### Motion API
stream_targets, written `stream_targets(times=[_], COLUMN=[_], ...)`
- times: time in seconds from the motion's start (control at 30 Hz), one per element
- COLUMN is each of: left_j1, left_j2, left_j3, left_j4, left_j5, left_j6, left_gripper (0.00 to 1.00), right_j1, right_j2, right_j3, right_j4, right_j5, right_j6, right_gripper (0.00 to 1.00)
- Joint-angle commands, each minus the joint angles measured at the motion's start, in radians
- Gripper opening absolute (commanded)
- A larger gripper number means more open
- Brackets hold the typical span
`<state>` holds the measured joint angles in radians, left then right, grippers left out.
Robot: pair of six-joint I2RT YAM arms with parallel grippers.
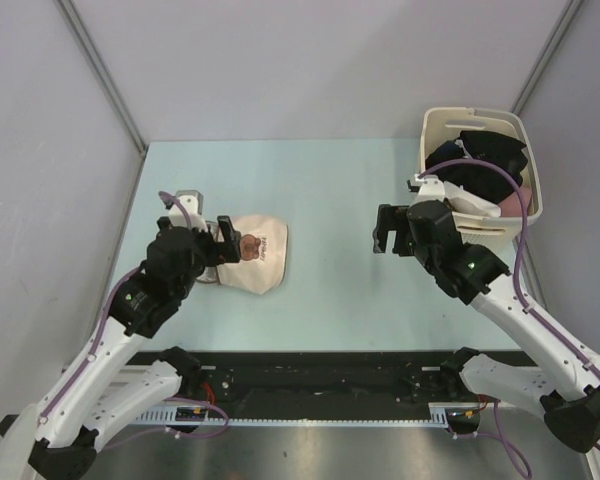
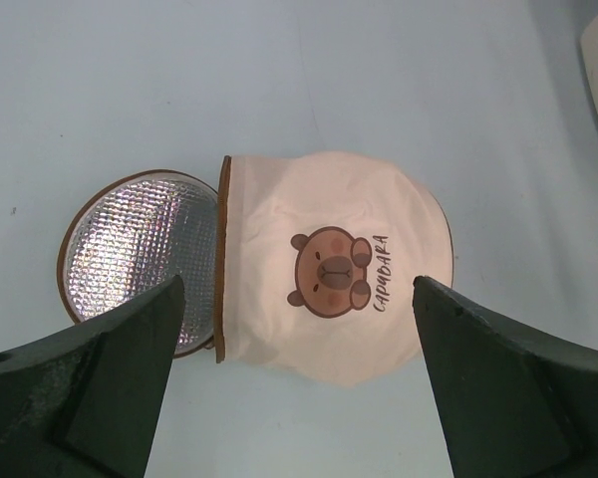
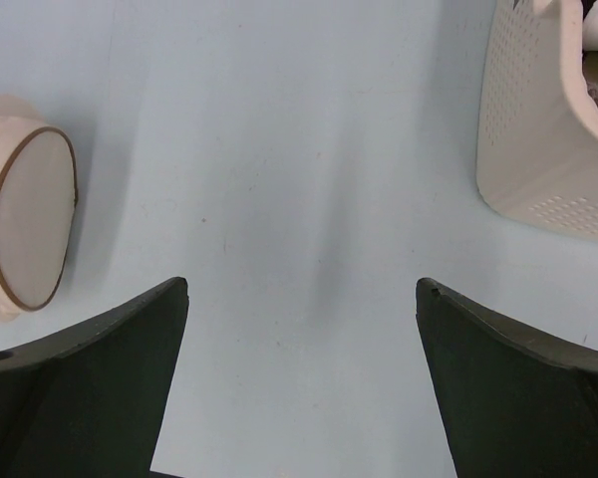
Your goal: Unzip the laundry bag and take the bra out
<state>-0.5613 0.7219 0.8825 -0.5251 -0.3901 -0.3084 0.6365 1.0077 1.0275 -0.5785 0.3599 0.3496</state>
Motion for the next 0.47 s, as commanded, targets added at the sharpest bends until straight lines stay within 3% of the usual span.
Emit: stream_targets(times=[0.0, 0.43], left_j1=[0.006, 0.006], left_j2=[0.01, 0.088], left_j3=[0.004, 0.093], left_j4=[0.005, -0.085], left_j5=[0.011, -0.052], left_j6=[-0.035, -0.156], left_gripper=[1.0, 1.0], right_j1=[0.006, 0.008], right_j2=[-0.029, -0.027], right_j3=[-0.01, -0.015], right_j4=[0.0, 0.011], right_j5=[0.025, 0.027], right_j6=[0.019, 0.019], right_gripper=[1.0, 1.0])
